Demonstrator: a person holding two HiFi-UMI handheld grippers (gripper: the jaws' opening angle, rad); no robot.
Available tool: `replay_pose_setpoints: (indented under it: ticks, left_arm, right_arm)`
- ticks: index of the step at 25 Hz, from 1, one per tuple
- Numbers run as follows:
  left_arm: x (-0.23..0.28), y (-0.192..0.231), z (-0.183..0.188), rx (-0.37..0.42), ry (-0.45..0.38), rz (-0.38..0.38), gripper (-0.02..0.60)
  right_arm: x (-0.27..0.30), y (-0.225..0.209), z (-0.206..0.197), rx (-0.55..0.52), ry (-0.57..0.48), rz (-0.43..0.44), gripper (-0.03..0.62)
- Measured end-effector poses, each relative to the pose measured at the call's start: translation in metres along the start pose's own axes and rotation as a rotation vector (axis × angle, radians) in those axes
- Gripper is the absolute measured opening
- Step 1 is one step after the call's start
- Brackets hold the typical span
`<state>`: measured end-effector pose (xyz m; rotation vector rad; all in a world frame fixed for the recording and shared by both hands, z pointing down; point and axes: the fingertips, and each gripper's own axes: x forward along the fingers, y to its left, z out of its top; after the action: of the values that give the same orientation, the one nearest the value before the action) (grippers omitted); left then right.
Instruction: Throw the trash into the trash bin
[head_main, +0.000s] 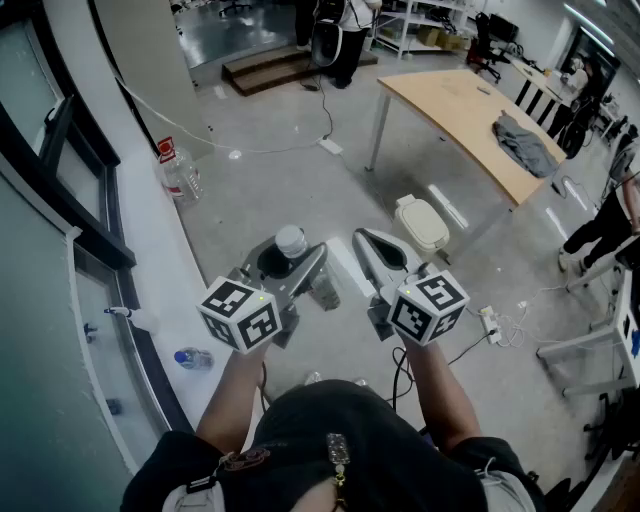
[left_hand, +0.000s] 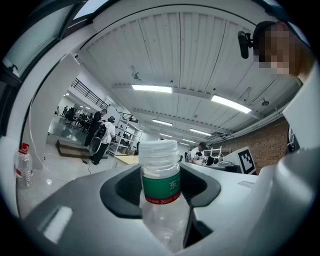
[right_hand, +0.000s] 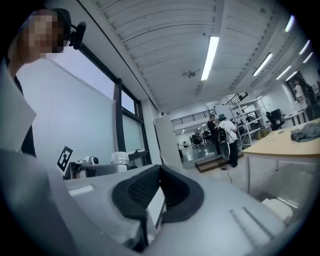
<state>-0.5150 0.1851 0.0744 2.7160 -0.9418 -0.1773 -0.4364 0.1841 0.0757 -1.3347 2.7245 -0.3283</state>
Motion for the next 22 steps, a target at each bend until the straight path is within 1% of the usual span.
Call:
replay_pose_setpoints:
  ticks: [16,19,22]
  left_arm:
    - [0.001,-0.002,0.001,0.012,-0.004,0.001,0.209]
    - [0.003,-0.003,-0.001,0.009,0.001,-0.010,0.209]
    - [0.008,-0.006,-0.004,0.002,0.012,-0.037,0.209]
  right_arm:
    - [-0.006,-0.004,-0.001,0.023,-0.002,-0.006,0.002]
    - [-0.009,-0.006,-0.002,0.029,-0.003,-0.021,0.002]
    - [-0.016,-0.012,-0.004,0.036,-0.004,-0.052,0.002]
